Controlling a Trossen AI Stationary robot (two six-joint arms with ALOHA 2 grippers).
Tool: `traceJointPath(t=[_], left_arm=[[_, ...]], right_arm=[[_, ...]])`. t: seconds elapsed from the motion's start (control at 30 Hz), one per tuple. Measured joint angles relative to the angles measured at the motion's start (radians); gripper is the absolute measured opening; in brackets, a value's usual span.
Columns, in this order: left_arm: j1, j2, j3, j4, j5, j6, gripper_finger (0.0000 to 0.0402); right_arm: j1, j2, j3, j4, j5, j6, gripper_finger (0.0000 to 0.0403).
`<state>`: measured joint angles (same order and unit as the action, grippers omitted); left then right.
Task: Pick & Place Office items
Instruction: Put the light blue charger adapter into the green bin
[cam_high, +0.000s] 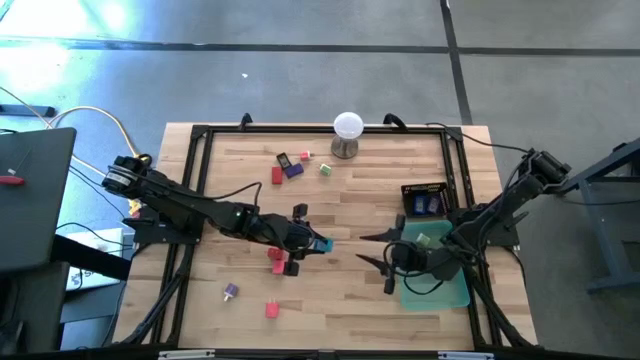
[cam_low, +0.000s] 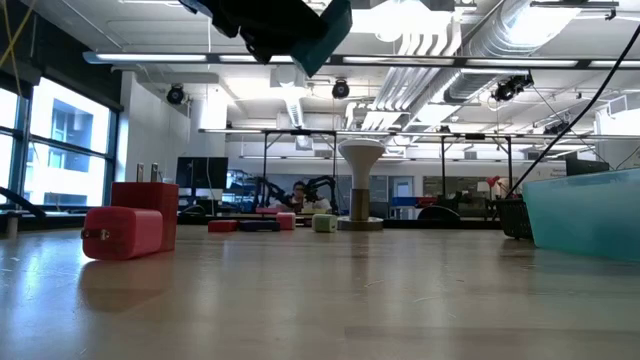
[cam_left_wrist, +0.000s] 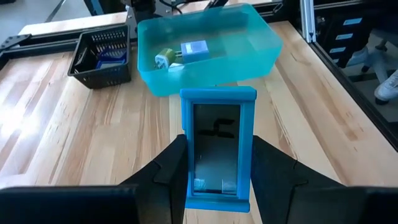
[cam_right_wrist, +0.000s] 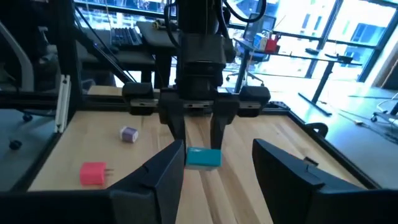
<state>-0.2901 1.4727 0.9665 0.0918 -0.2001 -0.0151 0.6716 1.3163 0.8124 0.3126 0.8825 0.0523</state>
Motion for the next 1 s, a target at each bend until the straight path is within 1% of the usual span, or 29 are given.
traceJointPath(t=[0.1, 0.17, 0.33, 0.47, 0.6, 0.67, 0.8, 0.9, 0.93, 1.0], left_arm=[[0.000, 0.000, 0.000, 0.000, 0.000, 0.000, 0.0125], [0.000, 0.000, 0.000, -0.001, 0.000, 0.000, 0.0125], [0.000, 0.000, 0.000, -0.001, 0.000, 0.000, 0.0125], [0.000, 0.000, 0.000, -0.001, 0.000, -0.001, 0.0125], [-0.004, 0.000, 0.000, -0.001, 0.001, -0.002, 0.0125], [-0.004, 0.000, 0.000, 0.002, 0.001, -0.001, 0.0125], [-0.003, 0.000, 0.000, 0.052, 0.001, -0.002, 0.0125], [-0.003, 0.013, 0.000, 0.159, 0.001, -0.004, 0.0125], [-0.003, 0.019, 0.000, 0.185, 0.003, -0.003, 0.0125], [-0.004, 0.046, 0.000, 0.266, 0.010, 0.001, 0.0125]], right_arm=[[0.000, 0.000, 0.000, 0.002, 0.000, -0.027, 0.0190], [-0.005, 0.000, 0.000, 0.003, -0.012, -0.044, 0.0207], [-0.018, 0.000, 0.000, 0.006, -0.097, -0.070, 0.0280], [-0.033, 0.000, 0.000, -0.026, -0.107, 0.021, 0.0341], [-0.033, 0.000, 0.000, -0.039, -0.103, 0.025, 0.0380], [-0.033, 0.000, 0.000, -0.039, -0.109, 0.031, 0.0392], [-0.045, 0.000, 0.000, -0.021, -0.196, 0.057, 0.0398], [-0.074, 0.010, 0.000, 0.004, -0.291, 0.079, 0.0393], [-0.086, 0.018, 0.000, 0.013, -0.306, 0.081, 0.0392], [-0.099, 0.034, 0.000, 0.014, -0.304, 0.080, 0.0392]])
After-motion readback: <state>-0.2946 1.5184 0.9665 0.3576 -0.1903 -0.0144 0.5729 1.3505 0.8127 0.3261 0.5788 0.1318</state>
